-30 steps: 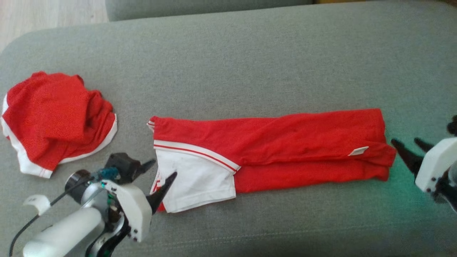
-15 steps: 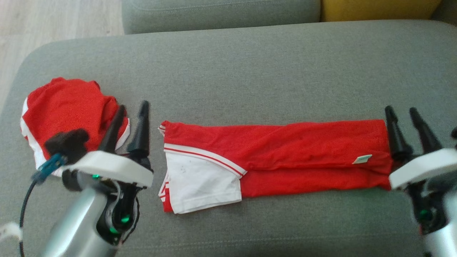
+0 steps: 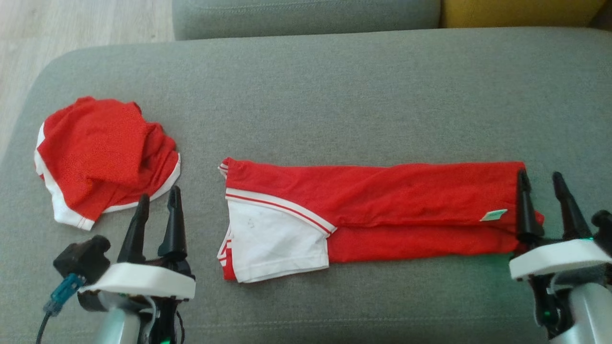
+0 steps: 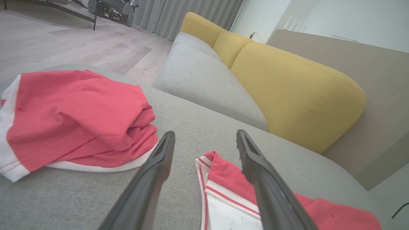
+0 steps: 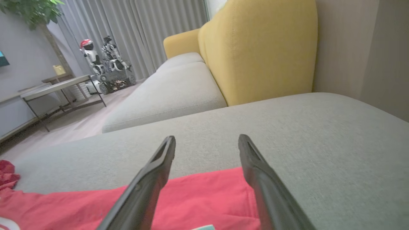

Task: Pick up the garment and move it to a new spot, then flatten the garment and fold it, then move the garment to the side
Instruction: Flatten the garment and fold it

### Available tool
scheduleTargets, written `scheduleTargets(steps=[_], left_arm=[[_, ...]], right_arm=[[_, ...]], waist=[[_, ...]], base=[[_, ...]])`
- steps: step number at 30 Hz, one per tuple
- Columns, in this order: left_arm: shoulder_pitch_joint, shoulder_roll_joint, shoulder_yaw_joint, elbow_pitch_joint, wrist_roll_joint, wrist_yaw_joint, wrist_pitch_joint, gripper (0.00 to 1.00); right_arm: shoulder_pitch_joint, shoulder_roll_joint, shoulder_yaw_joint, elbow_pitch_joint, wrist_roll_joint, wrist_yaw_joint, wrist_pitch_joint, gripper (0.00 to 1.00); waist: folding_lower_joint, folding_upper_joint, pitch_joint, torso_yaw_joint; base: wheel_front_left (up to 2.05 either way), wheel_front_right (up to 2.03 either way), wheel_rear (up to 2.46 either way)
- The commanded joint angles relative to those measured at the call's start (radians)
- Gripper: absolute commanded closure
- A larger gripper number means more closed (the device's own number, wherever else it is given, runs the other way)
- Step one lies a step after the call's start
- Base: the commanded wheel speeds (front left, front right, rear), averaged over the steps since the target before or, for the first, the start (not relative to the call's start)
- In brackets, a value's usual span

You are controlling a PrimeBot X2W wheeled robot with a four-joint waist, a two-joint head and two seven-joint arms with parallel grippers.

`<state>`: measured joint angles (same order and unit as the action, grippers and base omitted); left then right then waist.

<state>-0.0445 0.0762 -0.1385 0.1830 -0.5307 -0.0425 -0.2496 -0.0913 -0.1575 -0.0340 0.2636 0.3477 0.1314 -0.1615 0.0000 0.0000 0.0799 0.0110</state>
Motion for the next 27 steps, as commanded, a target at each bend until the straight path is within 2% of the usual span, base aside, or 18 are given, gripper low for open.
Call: scheduleTargets(steps=[1, 9, 18, 22, 27], left_arm=[[-0.046, -0.004, 0.048, -0.020, 0.018, -0.012, -0.012, 0.00], [-0.079, -0.024, 0.070, 0.009, 0.067, -0.058, -0.012, 0.00], [-0.106, -0.026, 0.059, 0.023, 0.046, -0.068, -0.012, 0.00], [-0.115, -0.026, 0.059, 0.025, 0.047, -0.068, -0.012, 0.00], [-0.122, -0.026, 0.064, 0.026, 0.049, -0.067, -0.012, 0.00]], right_arm=[[-0.042, -0.001, -0.005, -0.012, -0.016, -0.001, -0.009, 0.00], [-0.132, 0.076, -0.203, 0.174, -0.074, -0.001, 0.072, 0.00], [-0.235, 0.104, -0.323, 0.341, -0.168, -0.001, 0.137, 0.00], [-0.265, 0.106, -0.337, 0.404, -0.200, -0.001, 0.155, 0.00], [-0.287, 0.107, -0.310, 0.484, -0.182, -0.001, 0.167, 0.00]], waist=[[0.0000, 0.0000, 0.008, 0.004], [0.0000, 0.0000, 0.054, 0.024], [0.0000, 0.0000, 0.092, 0.036], [0.0000, 0.0000, 0.100, 0.038], [0.0000, 0.0000, 0.103, 0.038]], base=[[0.00, 0.00, 0.00], [0.00, 0.00, 0.00], [0.00, 0.00, 0.00], [0.00, 0.00, 0.00], [0.00, 0.00, 0.00]])
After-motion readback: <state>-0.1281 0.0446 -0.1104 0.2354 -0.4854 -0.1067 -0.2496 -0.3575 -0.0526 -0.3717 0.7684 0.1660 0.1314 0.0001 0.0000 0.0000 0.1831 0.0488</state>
